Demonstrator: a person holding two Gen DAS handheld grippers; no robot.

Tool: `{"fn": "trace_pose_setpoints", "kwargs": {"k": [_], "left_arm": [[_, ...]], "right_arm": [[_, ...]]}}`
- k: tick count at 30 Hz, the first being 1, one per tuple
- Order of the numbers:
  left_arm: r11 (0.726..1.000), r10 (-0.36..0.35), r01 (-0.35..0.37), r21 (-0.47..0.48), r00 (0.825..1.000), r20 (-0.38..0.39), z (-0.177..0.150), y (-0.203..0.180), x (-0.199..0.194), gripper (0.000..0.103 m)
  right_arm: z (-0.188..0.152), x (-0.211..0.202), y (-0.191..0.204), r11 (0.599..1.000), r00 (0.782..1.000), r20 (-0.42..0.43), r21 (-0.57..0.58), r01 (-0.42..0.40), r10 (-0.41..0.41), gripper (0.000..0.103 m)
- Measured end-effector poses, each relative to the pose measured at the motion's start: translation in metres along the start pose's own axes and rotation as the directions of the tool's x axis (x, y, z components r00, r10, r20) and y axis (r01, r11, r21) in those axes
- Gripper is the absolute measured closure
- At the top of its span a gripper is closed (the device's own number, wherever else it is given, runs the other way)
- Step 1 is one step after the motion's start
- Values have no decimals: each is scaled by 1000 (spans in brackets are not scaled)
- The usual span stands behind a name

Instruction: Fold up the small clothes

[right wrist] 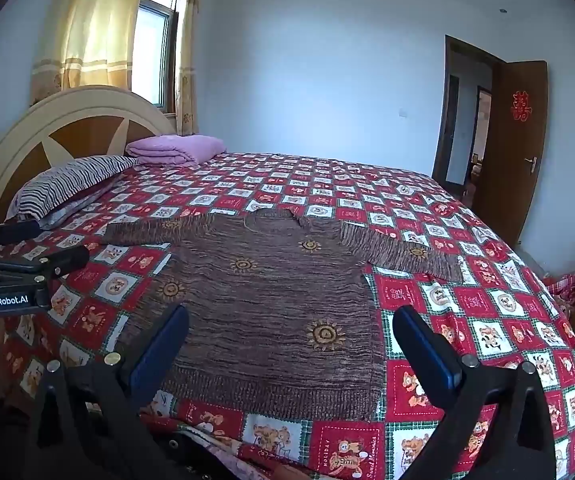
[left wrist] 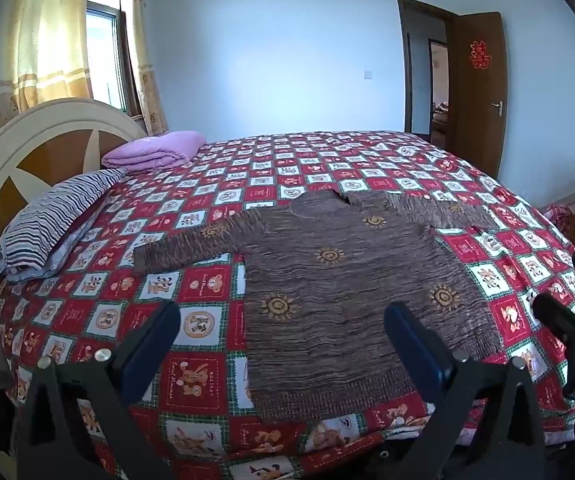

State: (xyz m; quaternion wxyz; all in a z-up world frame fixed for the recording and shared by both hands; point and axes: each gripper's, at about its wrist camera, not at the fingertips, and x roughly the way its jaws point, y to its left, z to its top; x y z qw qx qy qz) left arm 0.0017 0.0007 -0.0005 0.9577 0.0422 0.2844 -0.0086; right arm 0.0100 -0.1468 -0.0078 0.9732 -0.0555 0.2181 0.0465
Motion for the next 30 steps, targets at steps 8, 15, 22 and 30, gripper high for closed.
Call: {"fn": "trace_pose_setpoints", "kwargs": {"k": [8, 15, 22, 30], "left_arm": [[1000, -2, 2, -4, 1000, 0, -3, 4, 0, 0], [1000, -5, 5, -7, 1000, -2, -2, 4, 1, 0], [1000, -4, 4, -8, 1000, -2, -1, 4, 1, 0], [1000, -5, 5, -11, 1000, -3, -1, 6, 2, 0]], "right_arm": [[-3, -1, -2, 1000, 1000, -3, 2, -7, 7, 1], [-5, 1, -1, 1000, 1000, -10, 6, -7, 7, 1], [-5, 2, 0, 1000, 1000, -10, 5, -11, 11, 1], [-6, 3, 1, 1000, 1000, -13, 5, -14, 14, 1]]}}
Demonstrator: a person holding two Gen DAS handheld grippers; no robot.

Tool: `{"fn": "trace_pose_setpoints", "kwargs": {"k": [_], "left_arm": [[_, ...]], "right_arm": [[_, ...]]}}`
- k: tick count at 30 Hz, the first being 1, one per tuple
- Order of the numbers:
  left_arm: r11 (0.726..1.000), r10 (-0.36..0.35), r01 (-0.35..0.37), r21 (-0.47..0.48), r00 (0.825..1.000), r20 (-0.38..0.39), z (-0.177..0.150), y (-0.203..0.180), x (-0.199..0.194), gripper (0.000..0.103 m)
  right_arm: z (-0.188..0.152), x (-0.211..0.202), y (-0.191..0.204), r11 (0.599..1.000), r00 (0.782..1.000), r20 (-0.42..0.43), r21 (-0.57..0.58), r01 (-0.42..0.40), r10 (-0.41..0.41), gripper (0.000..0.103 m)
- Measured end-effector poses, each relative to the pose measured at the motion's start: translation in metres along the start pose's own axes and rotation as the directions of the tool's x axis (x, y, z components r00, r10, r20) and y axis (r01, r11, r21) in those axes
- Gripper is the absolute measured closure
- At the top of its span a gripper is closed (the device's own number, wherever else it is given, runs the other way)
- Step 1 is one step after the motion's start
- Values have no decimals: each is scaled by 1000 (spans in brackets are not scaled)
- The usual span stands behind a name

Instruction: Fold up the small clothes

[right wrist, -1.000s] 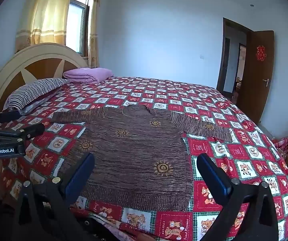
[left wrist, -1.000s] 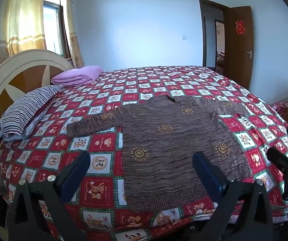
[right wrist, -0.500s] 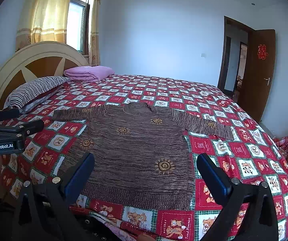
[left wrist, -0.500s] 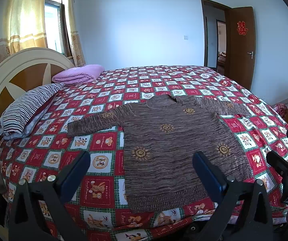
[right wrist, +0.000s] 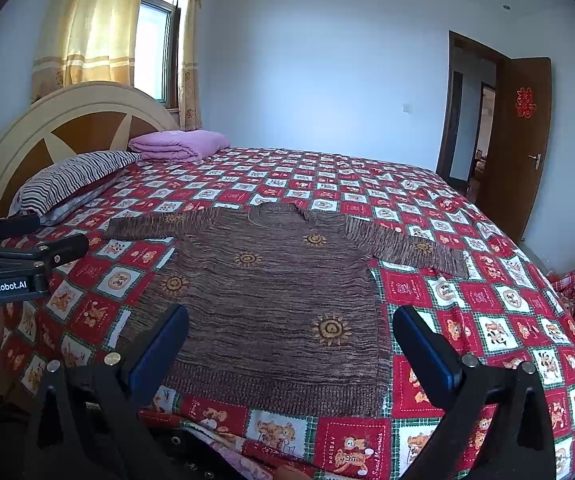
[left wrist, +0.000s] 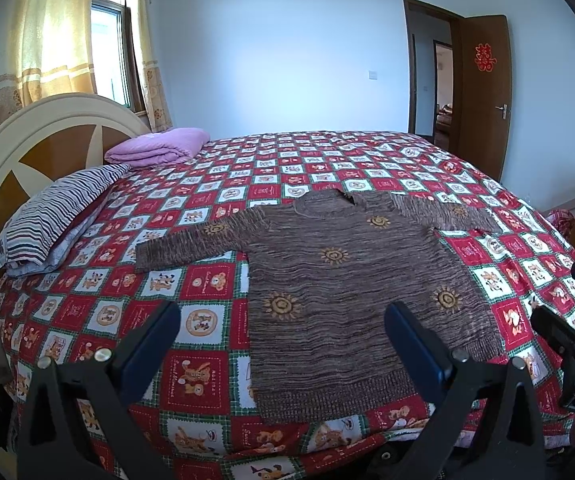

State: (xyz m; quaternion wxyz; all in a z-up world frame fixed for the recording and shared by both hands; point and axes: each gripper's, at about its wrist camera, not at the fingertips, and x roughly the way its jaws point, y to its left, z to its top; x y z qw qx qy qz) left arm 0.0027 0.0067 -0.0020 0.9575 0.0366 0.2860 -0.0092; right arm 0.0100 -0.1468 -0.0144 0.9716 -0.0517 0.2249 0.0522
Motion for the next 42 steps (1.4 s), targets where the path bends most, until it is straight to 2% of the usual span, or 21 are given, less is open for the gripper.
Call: {"fn": "trace_pose_setpoints", "kwargs": {"k": [42], "left_arm": [[1000, -1, 1, -11, 1000, -9, -3, 6, 3, 0]], "right_arm": [[-2, 3, 2, 1000, 1000, -4, 5, -21, 21, 1]]}}
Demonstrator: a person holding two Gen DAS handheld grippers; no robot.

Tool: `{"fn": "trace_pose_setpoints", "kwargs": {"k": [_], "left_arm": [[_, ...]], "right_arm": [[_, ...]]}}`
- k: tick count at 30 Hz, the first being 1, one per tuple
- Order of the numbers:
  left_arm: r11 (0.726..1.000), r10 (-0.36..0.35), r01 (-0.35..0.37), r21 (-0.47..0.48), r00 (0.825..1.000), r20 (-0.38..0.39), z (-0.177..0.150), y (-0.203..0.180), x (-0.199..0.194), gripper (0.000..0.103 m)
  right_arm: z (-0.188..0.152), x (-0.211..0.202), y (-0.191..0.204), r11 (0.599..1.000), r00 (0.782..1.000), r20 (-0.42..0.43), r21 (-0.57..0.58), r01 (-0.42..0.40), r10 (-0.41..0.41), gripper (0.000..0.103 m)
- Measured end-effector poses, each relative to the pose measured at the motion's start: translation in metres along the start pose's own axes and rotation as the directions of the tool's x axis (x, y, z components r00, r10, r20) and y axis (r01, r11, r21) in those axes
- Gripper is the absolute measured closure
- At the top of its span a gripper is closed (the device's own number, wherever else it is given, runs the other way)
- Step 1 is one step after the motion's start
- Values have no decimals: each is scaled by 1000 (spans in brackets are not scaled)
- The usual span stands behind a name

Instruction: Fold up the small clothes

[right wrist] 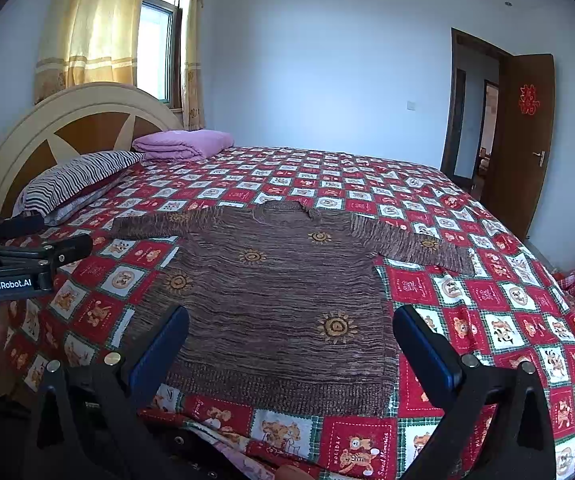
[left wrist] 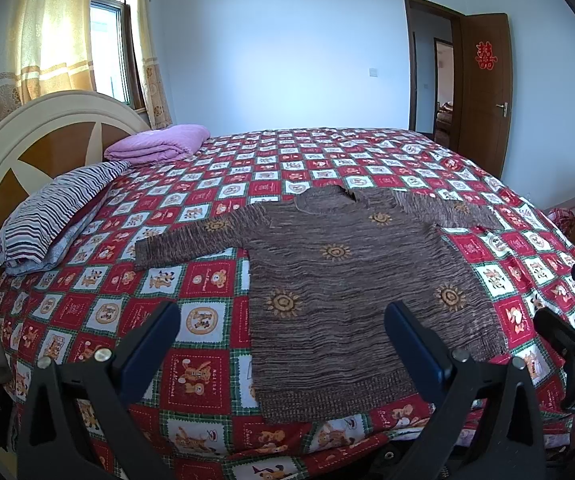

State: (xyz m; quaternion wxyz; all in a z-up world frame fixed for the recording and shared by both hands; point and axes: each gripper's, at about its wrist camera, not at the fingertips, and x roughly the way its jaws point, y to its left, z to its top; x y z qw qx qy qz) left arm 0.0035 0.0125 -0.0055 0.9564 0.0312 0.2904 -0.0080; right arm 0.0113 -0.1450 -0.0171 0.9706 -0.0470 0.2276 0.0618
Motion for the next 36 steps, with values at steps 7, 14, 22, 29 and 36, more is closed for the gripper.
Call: {"fn": "trace_pose_setpoints", "kwargs": {"k": [7, 14, 22, 29, 36], "left_arm": [[1000, -8, 8, 6, 1000, -10, -6, 0, 8, 0], [996, -86, 87, 14, 994, -62, -10, -5, 27, 0], [998, -30, 36, 48, 992, -124, -5, 0, 77, 0], [997, 21, -12, 71, 991, -129, 18, 8, 127, 0], [996, 90, -84, 43, 983, -161, 38, 19, 197, 0]], "right_arm": [[-4, 7, -4, 999, 999, -11, 12, -34, 34, 1], [-19, 38, -27, 988, 992, -73, 122, -97, 107, 1], [-38, 88, -72, 980, 979, -201, 199, -6, 47, 1], [-31, 127, -120, 964, 971, -240, 261, 57, 7, 1], [-24, 182, -192, 918, 946, -323, 366, 152, -27, 13]]}}
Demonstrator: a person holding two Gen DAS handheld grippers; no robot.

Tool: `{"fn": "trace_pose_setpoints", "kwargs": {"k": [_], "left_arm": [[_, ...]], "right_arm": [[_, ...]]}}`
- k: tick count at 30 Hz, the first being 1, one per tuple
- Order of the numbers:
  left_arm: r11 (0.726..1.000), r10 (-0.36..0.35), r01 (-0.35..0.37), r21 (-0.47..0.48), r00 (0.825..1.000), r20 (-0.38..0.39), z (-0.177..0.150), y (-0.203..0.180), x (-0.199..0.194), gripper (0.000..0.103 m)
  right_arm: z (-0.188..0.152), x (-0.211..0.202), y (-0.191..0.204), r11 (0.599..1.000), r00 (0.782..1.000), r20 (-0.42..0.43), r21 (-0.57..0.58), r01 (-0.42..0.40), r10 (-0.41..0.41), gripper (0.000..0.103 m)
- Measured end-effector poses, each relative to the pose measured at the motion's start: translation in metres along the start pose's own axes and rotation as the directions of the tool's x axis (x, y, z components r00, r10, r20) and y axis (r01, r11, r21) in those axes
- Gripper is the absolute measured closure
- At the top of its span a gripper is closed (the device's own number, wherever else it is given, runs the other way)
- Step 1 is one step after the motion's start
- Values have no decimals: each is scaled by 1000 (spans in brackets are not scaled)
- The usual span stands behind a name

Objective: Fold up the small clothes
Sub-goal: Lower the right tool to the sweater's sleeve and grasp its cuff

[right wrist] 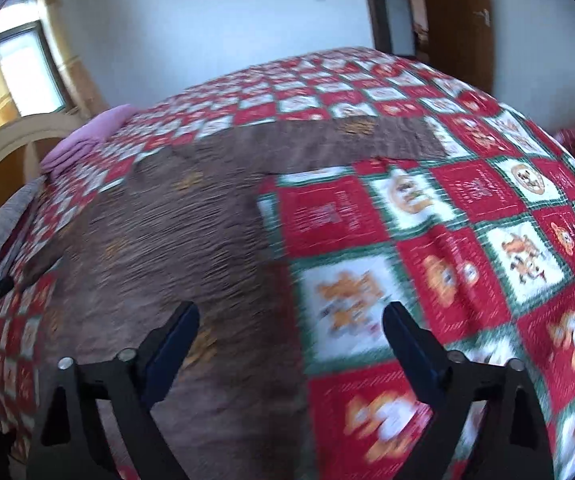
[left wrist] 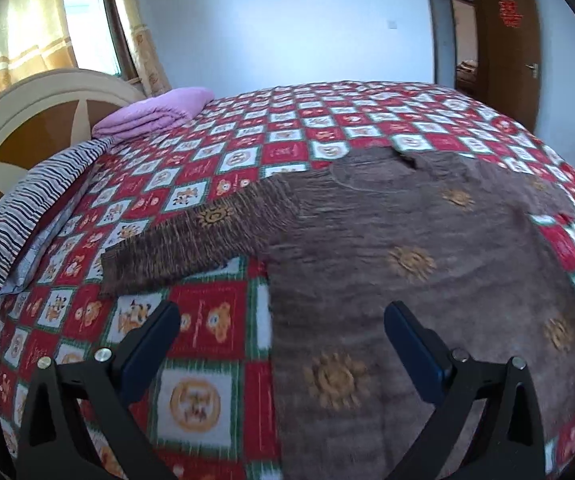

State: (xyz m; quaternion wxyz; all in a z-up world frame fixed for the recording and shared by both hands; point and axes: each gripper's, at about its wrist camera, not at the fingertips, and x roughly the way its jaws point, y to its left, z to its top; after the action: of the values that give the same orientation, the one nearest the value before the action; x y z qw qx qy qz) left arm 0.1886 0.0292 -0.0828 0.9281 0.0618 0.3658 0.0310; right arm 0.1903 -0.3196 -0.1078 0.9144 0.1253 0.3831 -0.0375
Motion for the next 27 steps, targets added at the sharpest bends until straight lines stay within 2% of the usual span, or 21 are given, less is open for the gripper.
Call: {"fn": "trace_pose_setpoints", "kwargs": {"k": [9, 11, 16, 17, 19, 27], "left_arm": [[996, 91, -91, 6, 994, -63, 18, -10, 70, 0], [995, 102, -101, 14, 992, -80, 22, -16, 86, 0], [995, 101, -100, 17, 989, -105, 36, -27, 115, 0], [995, 97, -96, 16, 989, -113, 39, -30, 119, 0], [996, 89, -88, 16, 987, -131, 43, -37, 128, 0], [997, 79, -73, 38, 981, -176, 53, -58, 156, 0]], "right_arm": [[53, 59, -67, 987, 993, -27, 113, 114, -112, 18], [62, 68, -81, 983, 992, -33, 130, 126, -123, 24], [89, 93, -114, 975, 986, -44, 147, 169, -164, 34], [95, 98, -120, 973, 985, -43, 152, 172, -168, 41], [109, 107, -134, 970, 984, -40, 163, 180, -176, 47], [156, 138, -171, 960, 978, -38, 187, 209, -206, 49]]}}
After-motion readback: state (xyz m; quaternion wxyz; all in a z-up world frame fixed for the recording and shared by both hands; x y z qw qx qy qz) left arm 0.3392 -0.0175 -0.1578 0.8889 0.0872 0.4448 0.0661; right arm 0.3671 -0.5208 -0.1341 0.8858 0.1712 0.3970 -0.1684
